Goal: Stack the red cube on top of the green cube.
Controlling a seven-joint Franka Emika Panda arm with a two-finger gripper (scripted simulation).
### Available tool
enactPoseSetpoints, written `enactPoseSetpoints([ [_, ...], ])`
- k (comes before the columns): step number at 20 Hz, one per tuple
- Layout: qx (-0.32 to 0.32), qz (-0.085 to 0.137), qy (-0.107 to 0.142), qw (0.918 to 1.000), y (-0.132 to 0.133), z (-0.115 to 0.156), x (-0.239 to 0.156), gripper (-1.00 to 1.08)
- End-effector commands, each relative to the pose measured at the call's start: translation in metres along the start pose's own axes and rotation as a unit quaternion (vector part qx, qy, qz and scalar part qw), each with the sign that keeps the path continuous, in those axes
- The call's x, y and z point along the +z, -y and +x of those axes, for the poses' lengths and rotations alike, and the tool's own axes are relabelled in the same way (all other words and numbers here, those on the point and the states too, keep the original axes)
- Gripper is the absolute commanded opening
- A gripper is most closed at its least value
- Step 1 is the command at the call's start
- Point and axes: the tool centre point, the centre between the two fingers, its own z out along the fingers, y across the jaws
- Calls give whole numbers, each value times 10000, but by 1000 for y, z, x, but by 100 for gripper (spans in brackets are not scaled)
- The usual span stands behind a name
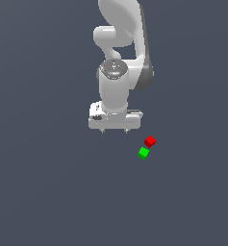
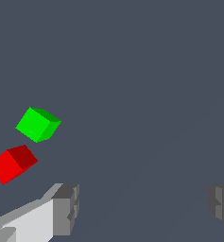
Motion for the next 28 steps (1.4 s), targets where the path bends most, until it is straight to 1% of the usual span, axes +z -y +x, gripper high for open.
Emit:
enactPoseSetpoints([
  [1,0,0,0,10000,0,0,0,100],
  [9,164,-1,-4,9999,6,-4,3,100],
  [17,646,-3,-14,9979,23,-16,13,100],
  [22,1095,-5,-23,9940,41,-25,22,100],
  [28,1661,-8,-36,9861,64,-33,34,100],
])
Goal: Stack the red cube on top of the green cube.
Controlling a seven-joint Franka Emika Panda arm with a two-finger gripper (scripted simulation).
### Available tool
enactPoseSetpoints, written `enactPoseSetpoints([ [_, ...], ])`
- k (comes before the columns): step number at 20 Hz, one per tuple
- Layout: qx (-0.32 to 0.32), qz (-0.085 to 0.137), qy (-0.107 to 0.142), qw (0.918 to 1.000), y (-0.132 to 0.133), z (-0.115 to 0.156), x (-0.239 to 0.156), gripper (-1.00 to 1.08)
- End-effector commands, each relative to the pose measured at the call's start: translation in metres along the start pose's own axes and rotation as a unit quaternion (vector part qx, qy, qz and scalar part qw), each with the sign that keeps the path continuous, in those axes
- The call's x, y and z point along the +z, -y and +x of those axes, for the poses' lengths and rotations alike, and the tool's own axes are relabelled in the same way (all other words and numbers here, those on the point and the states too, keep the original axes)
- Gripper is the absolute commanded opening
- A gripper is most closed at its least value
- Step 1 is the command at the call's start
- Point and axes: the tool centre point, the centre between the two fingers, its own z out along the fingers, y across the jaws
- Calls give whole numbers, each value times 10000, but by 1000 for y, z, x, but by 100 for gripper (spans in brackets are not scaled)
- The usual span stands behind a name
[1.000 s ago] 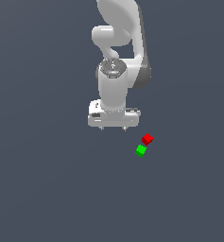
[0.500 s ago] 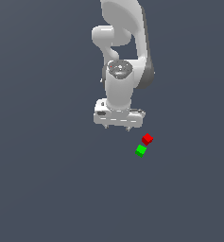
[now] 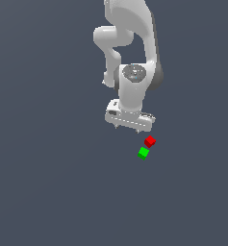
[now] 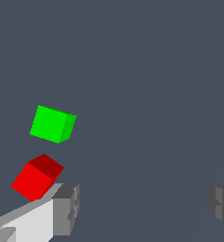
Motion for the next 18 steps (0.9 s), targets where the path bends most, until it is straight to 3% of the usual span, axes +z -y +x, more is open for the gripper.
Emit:
enactPoseSetpoints([
  [1,243,-1,-6,9997,8,-6,5,100],
  [10,1091,-6,-25,9940,41,-24,22,100],
  [18,1851,-11,-42,9827,74,-34,38,100],
])
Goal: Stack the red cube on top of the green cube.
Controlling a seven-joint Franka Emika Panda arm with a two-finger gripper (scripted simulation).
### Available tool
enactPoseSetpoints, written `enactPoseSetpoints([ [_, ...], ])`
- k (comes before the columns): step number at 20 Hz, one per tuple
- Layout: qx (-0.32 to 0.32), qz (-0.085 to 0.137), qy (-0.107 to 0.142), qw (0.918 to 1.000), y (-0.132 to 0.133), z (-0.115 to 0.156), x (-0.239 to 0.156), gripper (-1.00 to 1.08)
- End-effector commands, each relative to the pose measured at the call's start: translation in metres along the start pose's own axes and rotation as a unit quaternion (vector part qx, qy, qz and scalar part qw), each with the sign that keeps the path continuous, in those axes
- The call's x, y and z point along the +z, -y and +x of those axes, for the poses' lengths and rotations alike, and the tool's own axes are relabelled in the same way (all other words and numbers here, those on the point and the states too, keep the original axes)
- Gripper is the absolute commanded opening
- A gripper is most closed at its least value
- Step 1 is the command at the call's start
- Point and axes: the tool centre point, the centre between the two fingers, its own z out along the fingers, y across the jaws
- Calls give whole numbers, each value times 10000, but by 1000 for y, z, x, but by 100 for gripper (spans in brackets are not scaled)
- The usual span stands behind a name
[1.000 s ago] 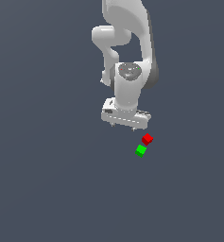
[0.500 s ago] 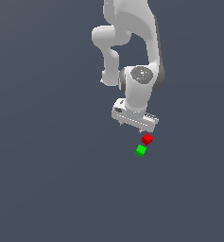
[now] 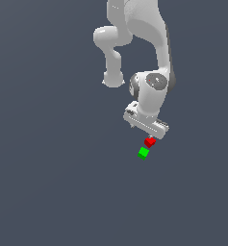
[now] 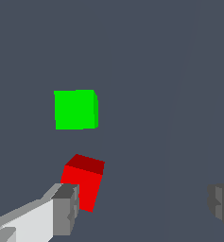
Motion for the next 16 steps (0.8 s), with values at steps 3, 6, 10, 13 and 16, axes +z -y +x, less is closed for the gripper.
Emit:
enactPoseSetpoints([
  [3,443,-2,-11,9990,17,-10,9,100],
  [6,698,-4,-16,9976,27,-15,14,100],
  [10,975,-5,-21,9952,38,-20,20,100],
  [13,1132,-6,-24,9936,45,-22,23,100],
  [16,1244,-7,-26,9922,50,-23,26,100],
])
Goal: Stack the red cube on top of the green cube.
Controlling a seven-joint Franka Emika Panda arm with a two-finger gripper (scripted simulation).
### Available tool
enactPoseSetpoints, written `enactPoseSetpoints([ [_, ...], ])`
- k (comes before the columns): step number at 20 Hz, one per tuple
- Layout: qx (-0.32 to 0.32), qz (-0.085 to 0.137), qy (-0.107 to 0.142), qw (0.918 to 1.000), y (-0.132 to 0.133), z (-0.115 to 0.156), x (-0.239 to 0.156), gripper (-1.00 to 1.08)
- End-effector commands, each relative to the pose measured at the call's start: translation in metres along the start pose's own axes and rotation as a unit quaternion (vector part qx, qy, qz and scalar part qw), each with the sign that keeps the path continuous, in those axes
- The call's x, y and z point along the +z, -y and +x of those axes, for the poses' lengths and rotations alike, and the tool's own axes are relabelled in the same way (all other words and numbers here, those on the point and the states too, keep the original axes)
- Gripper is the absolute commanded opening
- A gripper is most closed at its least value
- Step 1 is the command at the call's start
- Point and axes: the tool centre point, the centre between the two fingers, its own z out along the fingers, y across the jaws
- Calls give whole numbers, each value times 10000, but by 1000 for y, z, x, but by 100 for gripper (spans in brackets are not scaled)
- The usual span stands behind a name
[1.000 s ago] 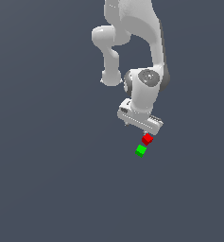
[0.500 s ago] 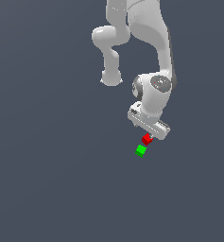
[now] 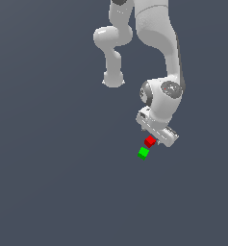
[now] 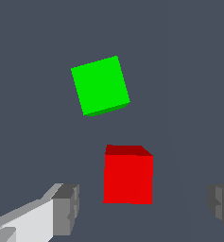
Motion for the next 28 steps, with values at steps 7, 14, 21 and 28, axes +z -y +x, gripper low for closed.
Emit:
enactPoseSetpoints([
  [7,133,-1,-2,9999,5,-2,3,100],
  [14,140,-1,-2,9999,5,-2,19,100],
  [21,151,0,-2,9999,5,-2,49,100],
  [28,151,0,-2,9999,6,-2,53,-100],
])
